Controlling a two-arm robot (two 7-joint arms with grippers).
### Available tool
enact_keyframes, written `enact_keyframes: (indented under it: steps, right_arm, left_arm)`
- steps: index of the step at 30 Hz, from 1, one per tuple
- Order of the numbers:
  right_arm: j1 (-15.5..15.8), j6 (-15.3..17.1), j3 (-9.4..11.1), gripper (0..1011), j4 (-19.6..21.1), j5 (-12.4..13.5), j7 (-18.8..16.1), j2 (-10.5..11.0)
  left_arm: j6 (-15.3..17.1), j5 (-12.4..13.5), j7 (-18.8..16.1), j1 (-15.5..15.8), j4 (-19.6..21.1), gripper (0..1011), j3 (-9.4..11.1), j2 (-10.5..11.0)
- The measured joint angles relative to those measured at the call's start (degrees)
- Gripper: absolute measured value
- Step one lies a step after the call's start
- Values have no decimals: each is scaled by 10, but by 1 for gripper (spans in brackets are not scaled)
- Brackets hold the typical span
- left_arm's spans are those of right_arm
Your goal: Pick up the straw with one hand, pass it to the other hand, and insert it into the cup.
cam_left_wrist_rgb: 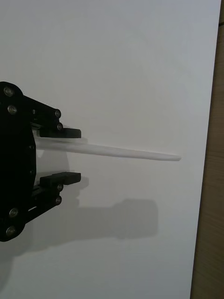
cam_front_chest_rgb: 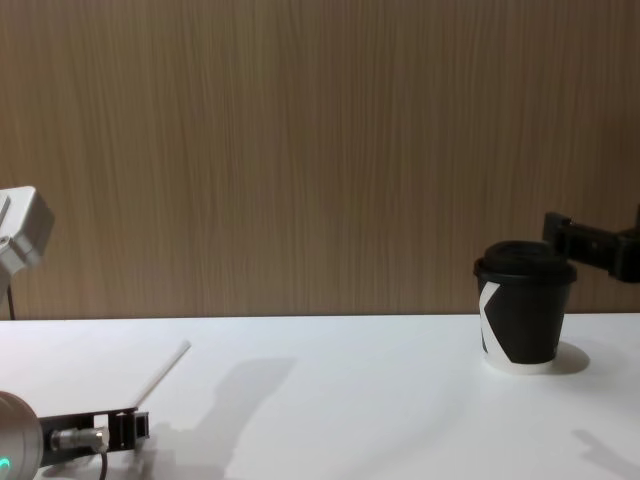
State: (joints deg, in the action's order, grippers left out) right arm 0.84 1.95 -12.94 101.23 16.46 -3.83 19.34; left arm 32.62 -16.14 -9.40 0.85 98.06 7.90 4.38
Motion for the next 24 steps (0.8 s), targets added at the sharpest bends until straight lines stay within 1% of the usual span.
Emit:
enact_keyframes:
  steps: [24]
  right_arm:
    - [0, 0, 0, 1001, 0, 0, 0, 0]
  left_arm:
    - [0, 0, 0, 0, 0, 296, 0, 0]
